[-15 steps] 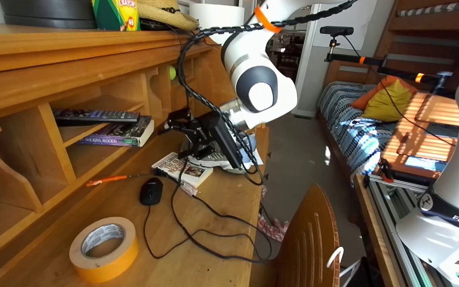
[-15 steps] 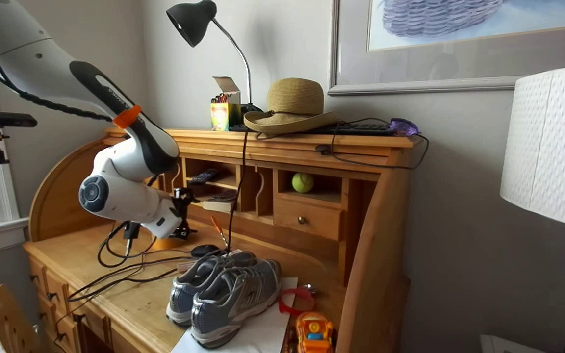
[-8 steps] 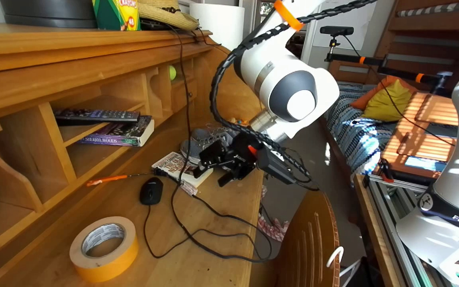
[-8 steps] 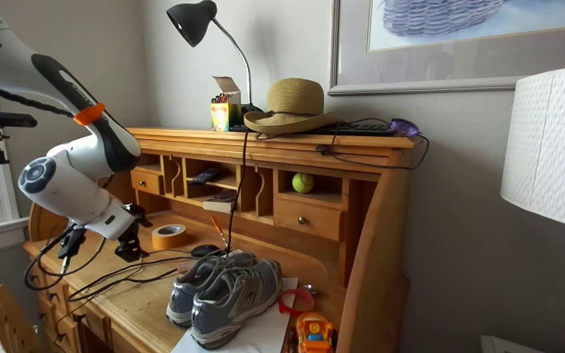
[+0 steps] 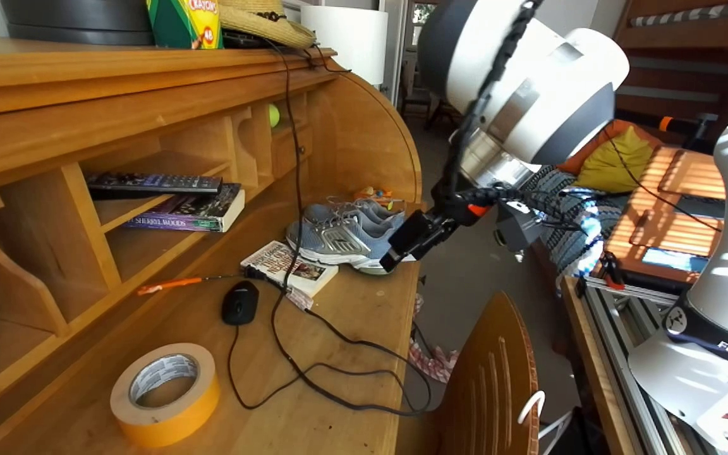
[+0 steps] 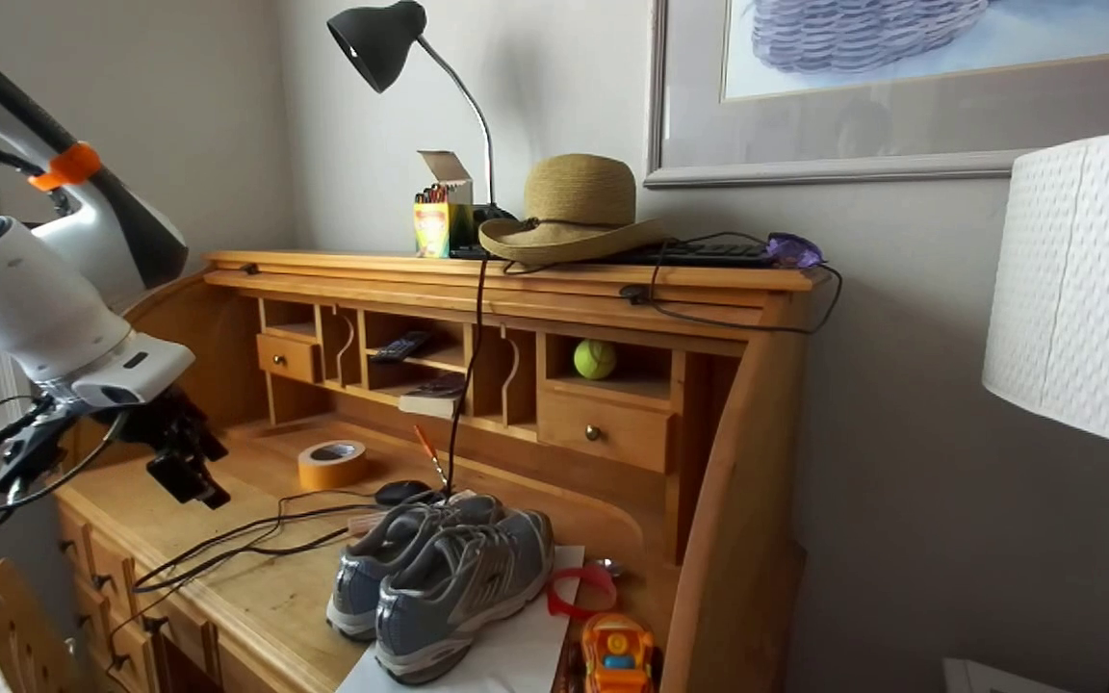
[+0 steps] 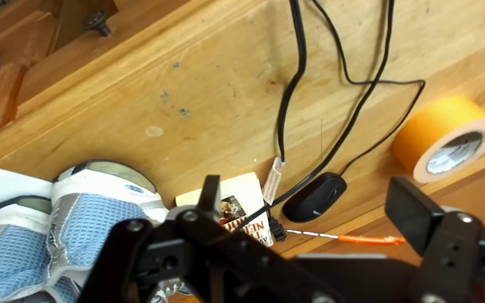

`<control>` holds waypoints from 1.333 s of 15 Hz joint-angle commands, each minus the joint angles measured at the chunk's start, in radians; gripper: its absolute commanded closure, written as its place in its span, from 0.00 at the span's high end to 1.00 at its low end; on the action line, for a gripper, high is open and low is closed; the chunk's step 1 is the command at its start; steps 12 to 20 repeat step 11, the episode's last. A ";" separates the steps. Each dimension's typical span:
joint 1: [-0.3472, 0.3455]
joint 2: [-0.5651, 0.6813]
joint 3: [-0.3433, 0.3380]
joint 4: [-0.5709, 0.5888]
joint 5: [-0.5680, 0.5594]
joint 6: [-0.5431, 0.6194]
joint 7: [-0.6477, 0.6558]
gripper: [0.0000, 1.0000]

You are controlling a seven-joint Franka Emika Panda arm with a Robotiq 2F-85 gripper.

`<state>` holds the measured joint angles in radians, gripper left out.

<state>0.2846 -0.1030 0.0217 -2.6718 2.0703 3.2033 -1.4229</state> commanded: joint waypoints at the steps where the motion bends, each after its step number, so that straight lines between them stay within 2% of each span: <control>1: -0.070 -0.148 0.069 -0.179 -0.275 -0.054 0.076 1.00; 2: -0.003 -0.080 -0.033 -0.085 -0.229 -0.067 -0.065 1.00; 5: -0.012 -0.121 -0.122 -0.090 -0.394 -0.278 0.033 1.00; 6: -0.025 -0.125 -0.152 -0.081 -0.483 -0.351 0.109 1.00; 7: -0.136 -0.134 -0.086 -0.072 -0.564 -0.439 0.178 1.00; 8: -0.159 -0.195 -0.099 -0.107 -0.639 -0.509 0.244 1.00; 9: -0.089 -0.110 -0.113 -0.063 -0.528 -0.404 0.139 1.00; 10: -0.111 -0.119 -0.114 -0.061 -0.549 -0.426 0.157 1.00; 20: -0.111 -0.120 -0.116 -0.061 -0.546 -0.425 0.151 1.00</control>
